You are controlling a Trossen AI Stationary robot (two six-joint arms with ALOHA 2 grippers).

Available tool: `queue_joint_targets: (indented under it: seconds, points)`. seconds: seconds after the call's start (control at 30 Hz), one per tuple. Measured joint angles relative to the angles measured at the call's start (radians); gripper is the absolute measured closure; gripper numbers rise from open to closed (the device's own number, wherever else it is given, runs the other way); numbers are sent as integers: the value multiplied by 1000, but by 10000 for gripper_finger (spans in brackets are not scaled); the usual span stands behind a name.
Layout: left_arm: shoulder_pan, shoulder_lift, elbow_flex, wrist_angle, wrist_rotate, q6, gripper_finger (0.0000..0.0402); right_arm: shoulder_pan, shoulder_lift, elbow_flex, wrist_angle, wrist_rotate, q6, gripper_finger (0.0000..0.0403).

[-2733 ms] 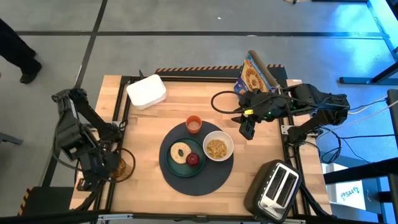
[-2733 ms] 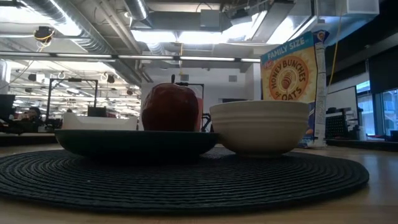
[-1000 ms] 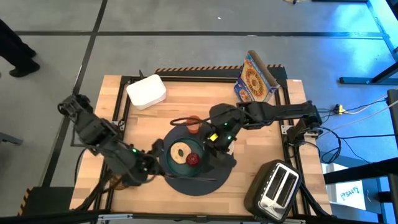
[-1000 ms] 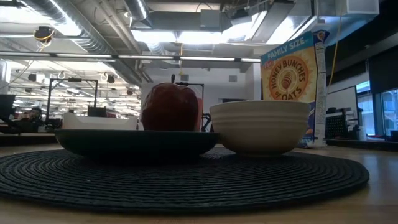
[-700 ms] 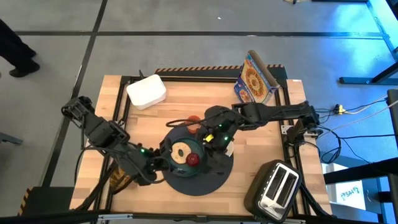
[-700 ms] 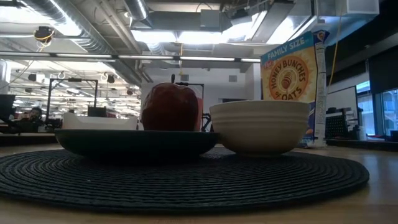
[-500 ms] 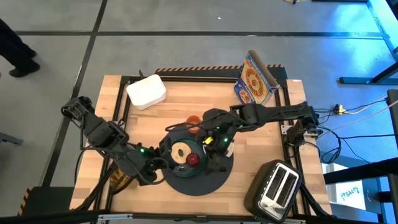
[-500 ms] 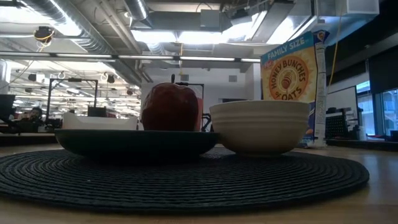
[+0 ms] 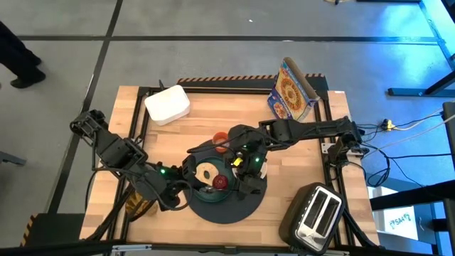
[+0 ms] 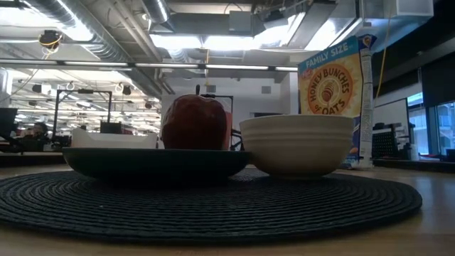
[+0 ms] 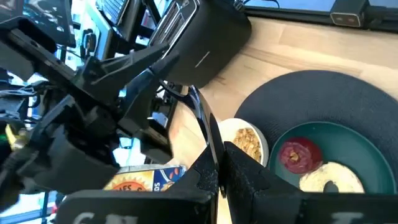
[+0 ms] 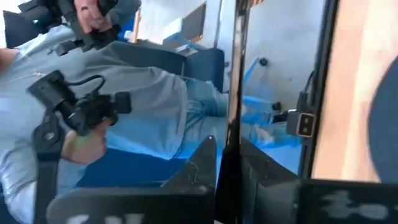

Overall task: Arrange a breakfast setting
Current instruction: Put the black spoon on the black table mat to the left side of the blue plate

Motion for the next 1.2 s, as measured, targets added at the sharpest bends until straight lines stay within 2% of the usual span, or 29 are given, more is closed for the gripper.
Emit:
queue_joint_targets:
  seconds: [0.1,0.2,0.47,0.67,0.83,0.97,1.1,1.2]
  points:
    - [12,0,-1,-5,-10,-17,394,-1,9,0,-6,5,-7,380]
    - [23,-1,-2,-8,-30,-115,386,-1,17,0,-21,45,-35,388]
    - [28,-24,-2,-108,-125,-477,320,-19,12,0,-51,299,-143,388]
    - [-13,-78,-2,-263,-188,-921,275,-19,-2,0,-42,516,-169,388]
    - [-69,-147,-1,-385,-206,-1404,252,-19,-40,0,-57,795,-161,398]
    - [-111,-187,-1,-489,-333,-1744,249,-21,-58,1,-47,1005,-177,398]
    - [-142,-186,-22,-534,-487,-2034,248,-19,-64,0,-30,1142,-211,399]
    - [-151,-186,-89,-497,-595,-2186,248,-15,-64,0,19,1213,-223,400]
